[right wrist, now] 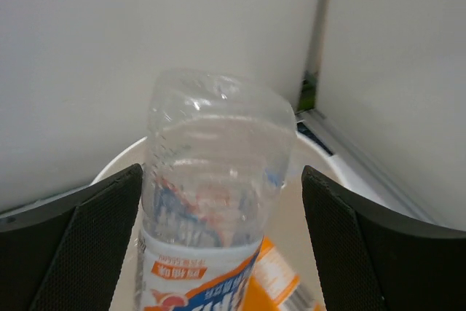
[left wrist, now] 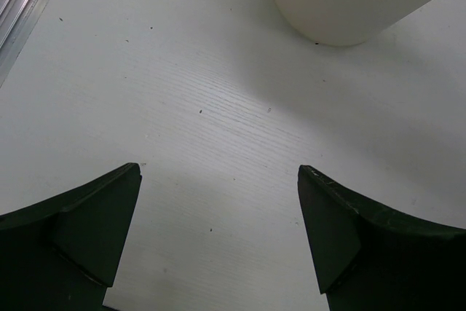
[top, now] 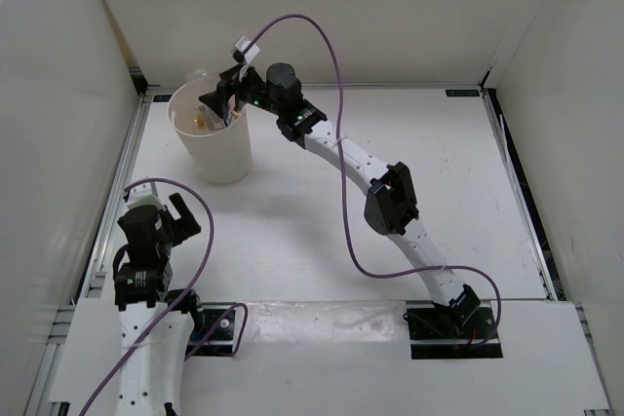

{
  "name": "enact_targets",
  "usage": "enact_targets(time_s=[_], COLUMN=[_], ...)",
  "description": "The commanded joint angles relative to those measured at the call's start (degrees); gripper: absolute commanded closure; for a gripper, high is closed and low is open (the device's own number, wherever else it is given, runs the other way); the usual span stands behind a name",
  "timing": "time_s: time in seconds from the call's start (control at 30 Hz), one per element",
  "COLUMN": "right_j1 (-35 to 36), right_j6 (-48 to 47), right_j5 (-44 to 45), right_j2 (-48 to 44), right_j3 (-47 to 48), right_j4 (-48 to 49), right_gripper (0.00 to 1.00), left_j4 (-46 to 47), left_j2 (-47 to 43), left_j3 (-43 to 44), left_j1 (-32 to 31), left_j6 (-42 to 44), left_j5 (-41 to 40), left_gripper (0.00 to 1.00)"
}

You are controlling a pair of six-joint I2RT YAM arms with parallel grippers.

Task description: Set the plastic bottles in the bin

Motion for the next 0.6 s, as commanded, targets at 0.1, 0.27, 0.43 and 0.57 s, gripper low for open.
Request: enact_targets(time_s=[0.1, 0.27, 0.43, 0.57], right_j1=[-3.00, -5.21, -7.40, -9.78], right_j6=[-3.83, -0.78, 1.43, -0.14], right_j5=[13.98, 5.90, 5.44, 8.79], right_j2=[-4.38, -9.21, -14.66, -17.48], right_j3=[1.64, -1.70, -6.71, -10.65], right_j4=[9.21, 12.03, 13.17, 7.75], right_gripper=[0.10, 0.10, 0.10, 0.10], left_j4=[-0.79, -0.53, -0.35, 0.18], left_j2=[-0.74, -1.01, -2.23, -3.29], left_j3=[-0.03, -0.29, -0.56, -1.26], left_j1=[0.20, 0.72, 2.65, 2.66], left_j6=[-0.60, -0.86, -0.60, 0.28], left_j5=[-1.22, -1.31, -1.48, -1.13], left_gripper=[0.01, 0.01, 0.01, 0.01])
